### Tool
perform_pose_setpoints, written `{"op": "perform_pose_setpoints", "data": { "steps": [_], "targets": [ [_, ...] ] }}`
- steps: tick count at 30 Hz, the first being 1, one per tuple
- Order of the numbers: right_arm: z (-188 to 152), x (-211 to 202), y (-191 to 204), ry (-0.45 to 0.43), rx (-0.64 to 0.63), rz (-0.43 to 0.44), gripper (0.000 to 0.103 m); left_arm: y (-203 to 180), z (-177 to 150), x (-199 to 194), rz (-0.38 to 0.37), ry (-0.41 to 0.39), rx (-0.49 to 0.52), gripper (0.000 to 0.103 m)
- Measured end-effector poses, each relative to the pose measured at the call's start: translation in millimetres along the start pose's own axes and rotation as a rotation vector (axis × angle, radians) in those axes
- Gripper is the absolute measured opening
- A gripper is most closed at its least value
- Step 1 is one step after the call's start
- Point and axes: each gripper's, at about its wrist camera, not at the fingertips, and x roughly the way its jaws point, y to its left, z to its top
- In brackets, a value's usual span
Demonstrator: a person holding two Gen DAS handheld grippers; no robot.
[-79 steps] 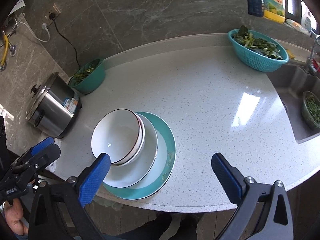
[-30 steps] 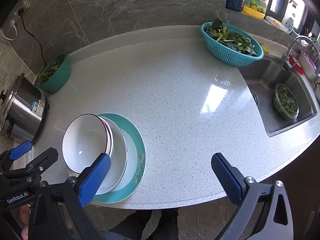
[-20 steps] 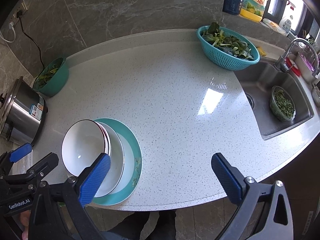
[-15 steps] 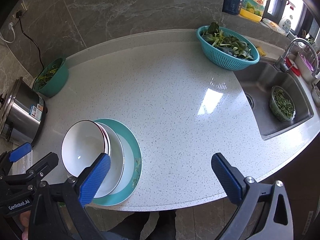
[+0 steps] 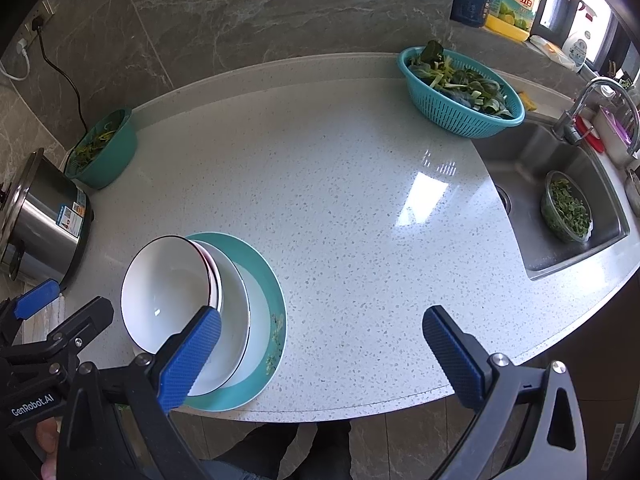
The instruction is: Organize plates and bowls
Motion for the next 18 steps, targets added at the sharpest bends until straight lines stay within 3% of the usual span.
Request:
{"op": "perform_pose_setpoints", "data": {
  "steps": [18],
  "targets": [
    [0.3, 3.3, 1.9, 0.011, -0.001, -0.012, 0.103, 0.4, -3.0, 3.8, 0.028, -0.003, -0.013, 0.103]
  ]
}}
